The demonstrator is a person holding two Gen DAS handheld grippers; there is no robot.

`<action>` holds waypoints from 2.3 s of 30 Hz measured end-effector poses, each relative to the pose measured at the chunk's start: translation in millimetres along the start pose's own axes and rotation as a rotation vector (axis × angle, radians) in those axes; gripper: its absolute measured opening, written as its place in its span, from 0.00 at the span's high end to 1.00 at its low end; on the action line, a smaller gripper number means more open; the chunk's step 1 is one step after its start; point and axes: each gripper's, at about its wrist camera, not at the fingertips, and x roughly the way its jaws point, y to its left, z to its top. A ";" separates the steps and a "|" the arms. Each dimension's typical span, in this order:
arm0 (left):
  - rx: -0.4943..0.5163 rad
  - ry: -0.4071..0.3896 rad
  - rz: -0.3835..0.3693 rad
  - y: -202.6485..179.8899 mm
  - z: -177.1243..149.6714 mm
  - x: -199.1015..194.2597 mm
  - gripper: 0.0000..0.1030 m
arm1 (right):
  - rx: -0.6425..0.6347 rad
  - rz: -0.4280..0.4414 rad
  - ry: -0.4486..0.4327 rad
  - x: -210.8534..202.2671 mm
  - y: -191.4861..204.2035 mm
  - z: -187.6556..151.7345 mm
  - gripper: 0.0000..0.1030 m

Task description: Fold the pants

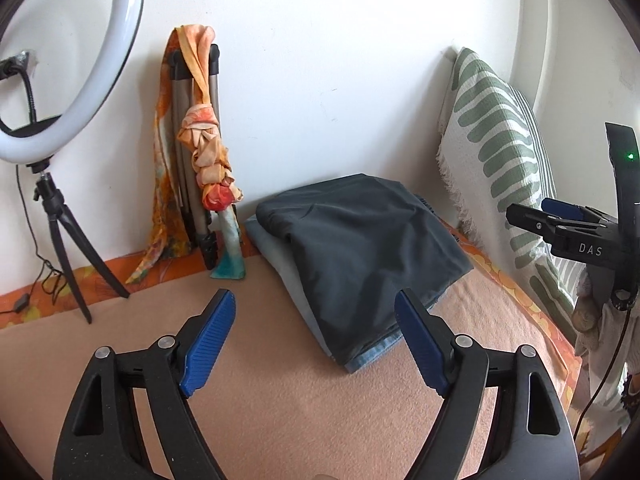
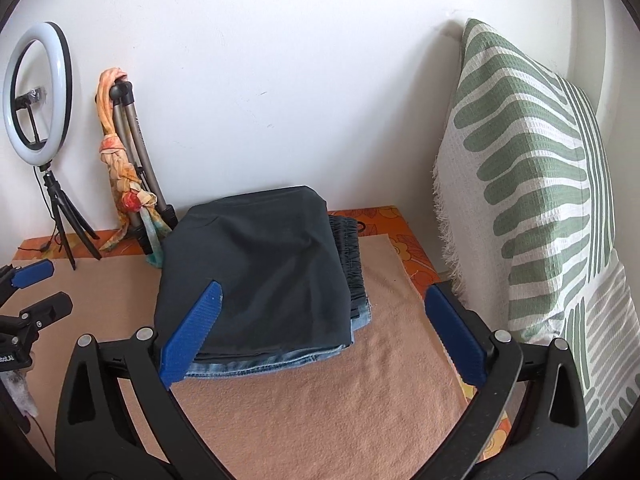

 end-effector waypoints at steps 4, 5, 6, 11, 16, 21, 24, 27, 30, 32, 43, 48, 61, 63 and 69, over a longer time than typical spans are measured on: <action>0.015 -0.029 -0.009 -4.2 -16.0 -28.4 0.21 | 0.009 0.004 -0.015 -23.6 14.6 -17.5 0.00; 0.016 -0.034 -0.008 -5.3 -20.3 -35.6 0.21 | 0.006 0.008 -0.012 -28.8 19.0 -22.1 0.00; 0.015 -0.041 -0.007 -4.6 -24.3 -42.7 0.21 | 0.004 0.012 -0.010 -34.4 22.7 -26.9 0.00; 0.013 -0.070 -0.001 1.1 -41.4 -76.6 0.19 | -0.008 0.017 -0.017 -61.0 42.5 -47.2 0.00; -0.004 -0.088 -0.001 7.7 -59.5 -105.8 0.16 | -0.002 0.019 -0.042 -84.6 61.7 -64.1 0.00; 0.025 -0.125 0.021 9.0 -78.2 -129.7 0.10 | -0.011 0.018 -0.055 -98.0 82.6 -81.1 0.00; 0.043 -0.141 0.030 7.6 -85.0 -138.0 0.04 | -0.018 0.009 -0.063 -102.4 93.1 -91.3 0.00; 0.047 -0.142 0.026 6.9 -89.4 -141.7 0.02 | -0.005 0.023 -0.059 -105.1 99.0 -99.2 0.00; 0.048 -0.133 0.029 6.4 -93.6 -142.2 0.01 | 0.012 0.022 -0.066 -108.4 102.2 -105.1 0.00; 0.052 -0.126 0.034 6.6 -96.3 -141.3 0.01 | 0.019 0.015 -0.076 -110.7 103.6 -107.8 0.00; 0.054 -0.102 0.072 10.8 -107.9 -136.7 0.01 | 0.015 -0.004 -0.097 -111.2 109.2 -123.8 0.00; 0.071 -0.101 0.083 8.0 -110.8 -140.3 0.01 | 0.009 0.003 -0.102 -114.9 112.1 -123.8 0.00; 0.064 -0.084 0.086 10.6 -113.4 -140.8 0.01 | 0.038 -0.002 -0.096 -114.9 107.0 -123.6 0.00; 0.063 -0.080 0.085 10.5 -113.6 -139.7 0.01 | 0.032 -0.002 -0.100 -115.4 107.7 -122.7 0.00; 0.065 -0.074 0.075 9.6 -113.6 -138.5 0.01 | 0.037 0.002 -0.092 -112.0 107.7 -122.6 0.00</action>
